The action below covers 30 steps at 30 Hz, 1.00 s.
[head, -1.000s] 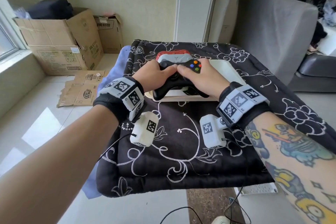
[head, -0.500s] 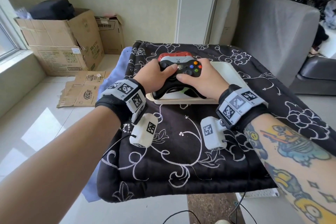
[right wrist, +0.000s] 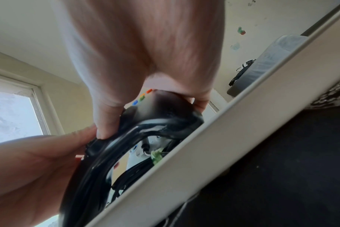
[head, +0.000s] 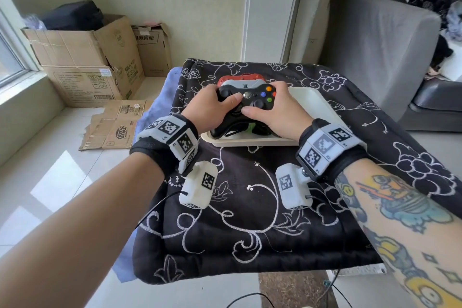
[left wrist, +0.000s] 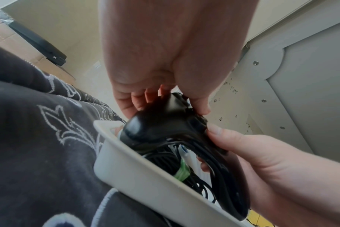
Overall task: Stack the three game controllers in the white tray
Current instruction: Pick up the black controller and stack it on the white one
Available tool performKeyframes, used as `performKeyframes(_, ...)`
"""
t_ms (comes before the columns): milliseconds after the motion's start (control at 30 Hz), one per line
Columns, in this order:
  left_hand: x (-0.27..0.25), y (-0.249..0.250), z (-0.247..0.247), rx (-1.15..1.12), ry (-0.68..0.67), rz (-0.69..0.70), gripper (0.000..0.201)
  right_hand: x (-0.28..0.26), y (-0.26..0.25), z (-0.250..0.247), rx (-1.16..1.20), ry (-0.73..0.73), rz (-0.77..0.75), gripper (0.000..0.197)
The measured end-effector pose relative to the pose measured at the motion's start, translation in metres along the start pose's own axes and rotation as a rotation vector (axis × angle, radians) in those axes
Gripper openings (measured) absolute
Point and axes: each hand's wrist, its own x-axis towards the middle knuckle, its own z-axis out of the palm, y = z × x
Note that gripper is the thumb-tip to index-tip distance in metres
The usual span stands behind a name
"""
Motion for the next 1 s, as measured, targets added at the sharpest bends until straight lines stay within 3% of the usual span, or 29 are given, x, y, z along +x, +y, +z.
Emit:
performKeyframes(333,0.0,-0.004,0.005,-0.013,0.023,-0.042,0.049,0.003,0.006,0.0,-0.044,-0.052,-0.026,0.079)
performKeyframes(833,-0.007,-0.003,0.015,-0.024,0.035,-0.112,0.058,0.005,0.014,0.007,-0.109,-0.041,-0.021,0.086)
performKeyframes(1000,-0.01,-0.007,0.019,-0.125,0.007,-0.148,0.058,0.004,0.019,0.008,-0.084,-0.06,-0.032,0.086)
